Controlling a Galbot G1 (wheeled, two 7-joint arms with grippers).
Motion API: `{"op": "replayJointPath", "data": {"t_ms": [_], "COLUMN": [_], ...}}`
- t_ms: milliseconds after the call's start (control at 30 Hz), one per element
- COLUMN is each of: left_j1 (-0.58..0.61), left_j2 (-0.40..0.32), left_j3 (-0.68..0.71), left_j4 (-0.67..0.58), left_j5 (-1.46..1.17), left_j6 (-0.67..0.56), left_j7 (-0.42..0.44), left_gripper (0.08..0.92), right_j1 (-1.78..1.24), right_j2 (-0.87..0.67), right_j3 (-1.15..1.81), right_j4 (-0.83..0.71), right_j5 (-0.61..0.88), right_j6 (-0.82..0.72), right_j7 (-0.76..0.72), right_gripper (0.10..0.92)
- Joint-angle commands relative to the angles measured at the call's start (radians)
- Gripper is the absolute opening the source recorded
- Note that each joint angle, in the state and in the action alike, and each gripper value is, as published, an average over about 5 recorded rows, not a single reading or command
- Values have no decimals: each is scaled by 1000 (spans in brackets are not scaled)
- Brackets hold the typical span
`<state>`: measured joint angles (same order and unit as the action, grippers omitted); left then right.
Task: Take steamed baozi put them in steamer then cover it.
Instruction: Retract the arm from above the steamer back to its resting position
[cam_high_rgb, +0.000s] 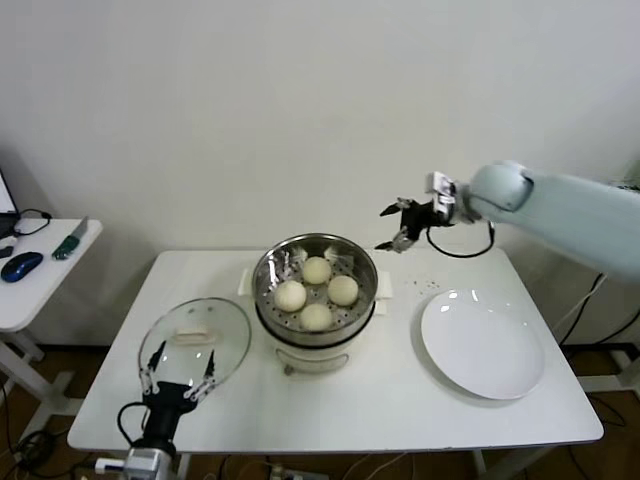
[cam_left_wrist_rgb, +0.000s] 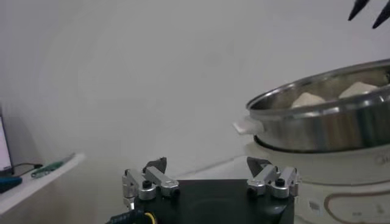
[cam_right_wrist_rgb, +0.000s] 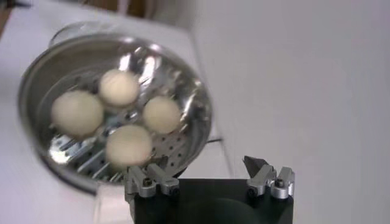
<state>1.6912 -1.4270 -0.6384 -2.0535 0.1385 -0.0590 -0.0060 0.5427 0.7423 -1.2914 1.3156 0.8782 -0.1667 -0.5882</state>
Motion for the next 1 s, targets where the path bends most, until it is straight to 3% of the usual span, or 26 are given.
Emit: {"op": "replayJointPath", "data": {"t_ms": [33, 267, 600, 833, 1000], "left_j1": [3, 22, 6, -29, -49], "left_j2": [-4, -15, -23, 30, 78], "left_j3": [7, 29, 35, -9, 31], "left_j4": [-25, -57, -58, 5, 51], "left_j5": [16, 44, 112, 709, 1080], "left_j6": [-5, 3, 56, 136, 243], "left_j7": [-17, -31, -64, -113, -144], "left_gripper": [823, 823, 823, 823, 823], "right_j1": [-815, -1424, -1755, -1881, -1948], "right_j2": [-280, -105, 158, 280, 332], "right_j3": [902, 1577, 1910, 2004, 2036], "right_j4": [206, 294, 395, 423, 426], "right_j5": [-62, -196, -275, -301, -317], "right_j6": [89, 115, 144, 189, 227], "right_j7": [310, 356, 356, 319, 287], "right_gripper": [823, 823, 823, 823, 823]}}
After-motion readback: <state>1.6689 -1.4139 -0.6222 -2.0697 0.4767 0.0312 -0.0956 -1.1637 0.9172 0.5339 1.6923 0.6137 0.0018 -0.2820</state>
